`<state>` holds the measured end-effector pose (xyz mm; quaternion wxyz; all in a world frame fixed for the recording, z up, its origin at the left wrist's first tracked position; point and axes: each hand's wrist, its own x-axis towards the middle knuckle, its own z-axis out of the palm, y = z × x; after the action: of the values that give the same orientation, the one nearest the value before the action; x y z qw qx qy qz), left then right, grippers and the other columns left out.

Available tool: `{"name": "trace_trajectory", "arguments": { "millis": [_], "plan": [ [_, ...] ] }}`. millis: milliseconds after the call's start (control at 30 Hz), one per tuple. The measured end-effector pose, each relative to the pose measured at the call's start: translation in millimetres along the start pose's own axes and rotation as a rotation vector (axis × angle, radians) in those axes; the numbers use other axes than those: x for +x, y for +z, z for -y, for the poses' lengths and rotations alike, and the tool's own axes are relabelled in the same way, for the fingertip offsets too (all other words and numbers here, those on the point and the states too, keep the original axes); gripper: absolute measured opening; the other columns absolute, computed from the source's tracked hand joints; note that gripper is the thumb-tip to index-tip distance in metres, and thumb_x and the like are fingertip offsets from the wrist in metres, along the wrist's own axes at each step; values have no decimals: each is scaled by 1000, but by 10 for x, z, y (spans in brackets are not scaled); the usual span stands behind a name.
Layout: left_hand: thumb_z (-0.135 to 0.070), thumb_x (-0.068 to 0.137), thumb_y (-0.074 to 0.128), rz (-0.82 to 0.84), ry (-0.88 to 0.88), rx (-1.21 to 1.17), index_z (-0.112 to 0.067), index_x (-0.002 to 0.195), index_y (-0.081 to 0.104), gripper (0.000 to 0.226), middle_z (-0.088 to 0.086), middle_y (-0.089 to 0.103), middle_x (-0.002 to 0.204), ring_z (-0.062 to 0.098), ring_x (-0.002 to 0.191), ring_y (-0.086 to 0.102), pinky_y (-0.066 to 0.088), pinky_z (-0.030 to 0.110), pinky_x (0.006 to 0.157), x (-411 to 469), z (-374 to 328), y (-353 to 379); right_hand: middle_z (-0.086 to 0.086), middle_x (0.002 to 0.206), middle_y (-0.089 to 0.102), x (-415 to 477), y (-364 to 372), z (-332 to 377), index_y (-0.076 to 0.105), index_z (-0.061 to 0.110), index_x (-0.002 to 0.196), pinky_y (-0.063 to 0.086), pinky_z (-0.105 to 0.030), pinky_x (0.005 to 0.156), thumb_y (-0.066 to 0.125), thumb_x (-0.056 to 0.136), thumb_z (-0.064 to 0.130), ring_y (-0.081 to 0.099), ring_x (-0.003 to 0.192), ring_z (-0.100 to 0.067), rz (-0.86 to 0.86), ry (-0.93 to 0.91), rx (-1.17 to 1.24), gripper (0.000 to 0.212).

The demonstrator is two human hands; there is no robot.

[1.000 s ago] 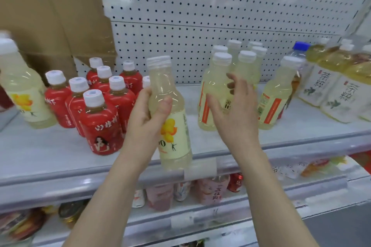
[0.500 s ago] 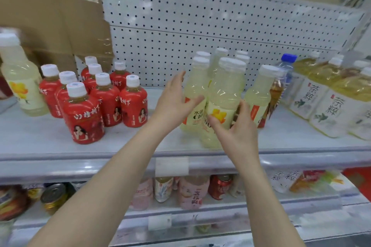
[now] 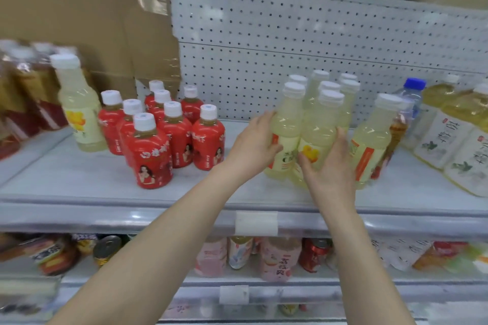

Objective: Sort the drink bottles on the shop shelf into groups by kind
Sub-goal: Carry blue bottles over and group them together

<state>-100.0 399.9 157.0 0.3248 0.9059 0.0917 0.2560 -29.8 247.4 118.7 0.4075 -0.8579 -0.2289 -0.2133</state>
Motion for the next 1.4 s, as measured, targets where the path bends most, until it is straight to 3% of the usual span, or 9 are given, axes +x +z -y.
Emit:
{"name": "trace_trajectory", "arguments": {
  "millis": [167, 333, 467, 633, 767, 900, 1100, 1267, 1400],
  "plan": [
    [-20, 92, 66, -172, 215, 19, -23, 142, 49, 53, -2, 53, 136, 11, 114, 57, 50, 39, 97, -496, 94, -636, -25, 132, 49, -242, 29, 538, 42, 1, 140, 37, -49, 104, 67, 89, 16, 44, 121, -39, -366, -217, -63, 59],
    [-8, 92, 65, -562, 230, 45, -18, 123, 67, 32, -3, 62, 120, 8, 108, 62, 54, 33, 92, -959, 573, -1548, -11, 120, 56, -328, 558, 1473, 57, 8, 128, 40, -40, 98, 61, 95, 29, 51, 113, -30, -48, -510, 187, 40],
    [-9, 90, 66, -758, 54, 138, -17, 127, 61, 38, -5, 55, 118, 13, 105, 60, 53, 36, 91, -1038, 1288, -2212, -7, 121, 60, -335, 1089, 2132, 59, 15, 126, 45, -42, 94, 53, 96, 41, 54, 112, -26, 130, -651, 180, 41],
    [-34, 88, 71, -577, -392, 132, -14, 147, 37, 71, 6, 49, 141, 23, 128, 50, 44, 45, 106, -824, 2094, -2595, -4, 108, 64, -423, 1476, 2293, 62, 14, 117, 49, -44, 81, 52, 101, 29, 59, 96, -25, 190, -611, 122, 24],
    [-43, 85, 73, -386, -480, -231, -25, 143, 40, 69, -1, 59, 132, 13, 107, 62, 52, 38, 94, -611, 2331, -2569, 0, 94, 62, -458, 1522, 2263, 64, 15, 106, 47, -40, 69, 48, 100, 20, 56, 82, -20, 123, -608, 152, 18],
    [-47, 85, 74, -348, -424, -342, -34, 128, 40, 56, -13, 61, 113, 5, 99, 60, 49, 29, 80, -529, 2434, -2464, 0, 91, 61, -473, 1520, 2276, 63, 14, 105, 45, -38, 65, 44, 99, 23, 56, 78, -23, 94, -609, 138, 22],
    [-46, 88, 71, -623, -296, -297, -26, 134, 46, 56, -15, 62, 108, 3, 95, 61, 48, 27, 75, -936, 2206, -2575, -5, 100, 65, -479, 1521, 2293, 65, 11, 115, 48, -38, 69, 48, 99, 22, 60, 84, -27, 101, -602, 111, 26],
    [-54, 81, 72, -624, -237, -261, -35, 124, 51, 52, -30, 65, 97, -15, 86, 60, 48, 28, 79, -1284, 1556, -2606, -10, 133, 57, -432, 1345, 2281, 52, 12, 140, 48, -47, 96, 46, 102, 33, 55, 117, -31, 235, -636, 14, 44],
    [-63, 71, 74, -553, -208, -233, -49, 108, 50, 47, -36, 64, 93, -13, 84, 61, 47, 26, 74, -1368, 924, -2185, 2, 139, 52, -447, 854, 2240, 45, 23, 147, 42, -34, 107, 46, 103, 40, 48, 130, -14, 330, -634, 325, 48]
  ]
}}
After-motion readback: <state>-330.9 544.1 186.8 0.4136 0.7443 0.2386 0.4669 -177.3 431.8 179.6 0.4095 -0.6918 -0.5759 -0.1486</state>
